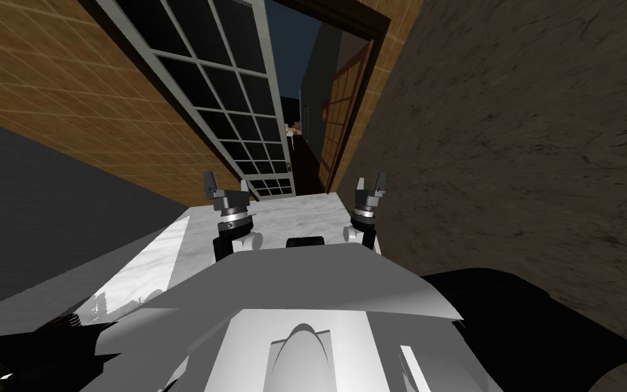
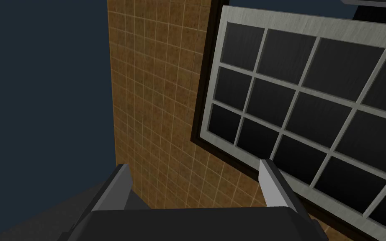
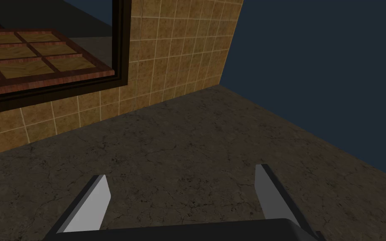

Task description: Push the door open

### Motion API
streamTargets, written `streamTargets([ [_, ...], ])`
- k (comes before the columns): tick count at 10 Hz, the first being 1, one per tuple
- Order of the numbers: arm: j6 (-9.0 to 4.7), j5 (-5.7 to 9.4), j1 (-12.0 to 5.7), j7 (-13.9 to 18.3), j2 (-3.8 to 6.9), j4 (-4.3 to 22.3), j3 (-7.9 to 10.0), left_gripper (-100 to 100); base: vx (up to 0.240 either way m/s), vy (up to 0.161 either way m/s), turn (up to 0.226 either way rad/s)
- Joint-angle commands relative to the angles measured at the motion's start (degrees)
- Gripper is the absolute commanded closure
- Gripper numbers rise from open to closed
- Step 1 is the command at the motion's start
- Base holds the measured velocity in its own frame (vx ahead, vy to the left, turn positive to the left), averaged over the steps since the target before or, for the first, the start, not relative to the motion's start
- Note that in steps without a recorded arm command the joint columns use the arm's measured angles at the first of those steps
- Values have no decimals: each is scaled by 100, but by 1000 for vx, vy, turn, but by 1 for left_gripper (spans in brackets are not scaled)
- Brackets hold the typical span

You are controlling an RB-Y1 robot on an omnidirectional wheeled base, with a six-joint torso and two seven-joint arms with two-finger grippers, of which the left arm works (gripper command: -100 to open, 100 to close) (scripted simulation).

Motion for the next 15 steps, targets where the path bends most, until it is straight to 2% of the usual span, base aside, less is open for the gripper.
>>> streamTargets([
  [1,-58,67,-87,125,62,209,17,-100,66,15,-59],
  [8,-289,332,-432,617,248,1035,84,-100,97,16,-56],
  [15,-565,648,-843,1206,401,2023,163,-100,85,24,-61],
])
